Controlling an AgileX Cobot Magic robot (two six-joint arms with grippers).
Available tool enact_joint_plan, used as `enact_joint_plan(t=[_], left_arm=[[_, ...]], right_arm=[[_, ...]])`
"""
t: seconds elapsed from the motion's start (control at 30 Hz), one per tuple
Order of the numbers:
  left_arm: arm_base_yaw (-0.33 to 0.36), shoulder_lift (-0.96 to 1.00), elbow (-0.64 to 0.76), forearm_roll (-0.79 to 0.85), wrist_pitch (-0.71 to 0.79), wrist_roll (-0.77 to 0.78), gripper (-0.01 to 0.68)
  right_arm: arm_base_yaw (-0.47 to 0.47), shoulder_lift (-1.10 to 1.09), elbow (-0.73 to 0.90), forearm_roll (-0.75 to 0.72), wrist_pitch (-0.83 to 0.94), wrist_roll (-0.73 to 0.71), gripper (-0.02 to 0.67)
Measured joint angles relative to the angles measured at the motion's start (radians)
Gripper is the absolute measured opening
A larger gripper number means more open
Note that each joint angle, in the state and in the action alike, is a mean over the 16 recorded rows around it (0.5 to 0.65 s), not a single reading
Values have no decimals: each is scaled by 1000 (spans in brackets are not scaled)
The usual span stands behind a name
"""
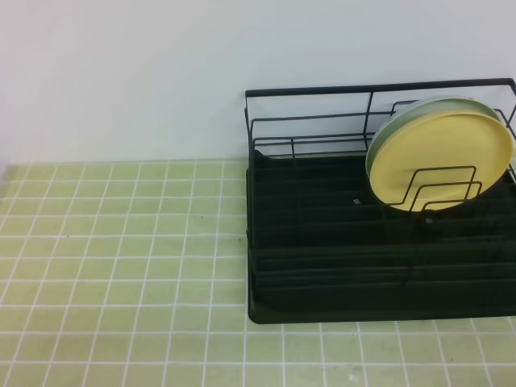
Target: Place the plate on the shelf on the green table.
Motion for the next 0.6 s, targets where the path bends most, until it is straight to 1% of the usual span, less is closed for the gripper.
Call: enact_joint_plan(t=[0.17, 0.33, 0.43, 0.6], left_arm=[[0, 0, 5, 8, -11, 5, -2], [18, -4, 36, 55, -85, 26, -2], [54, -17, 76, 86, -165, 40, -1], [148, -66, 159, 138, -302, 63, -1]], right_arm=[[0, 1, 0, -1, 0, 0, -1], [0, 1, 0, -1, 0, 0, -2], [0, 1, 0, -1, -1, 0, -2], [0, 1, 0, -1, -1, 0, -2]])
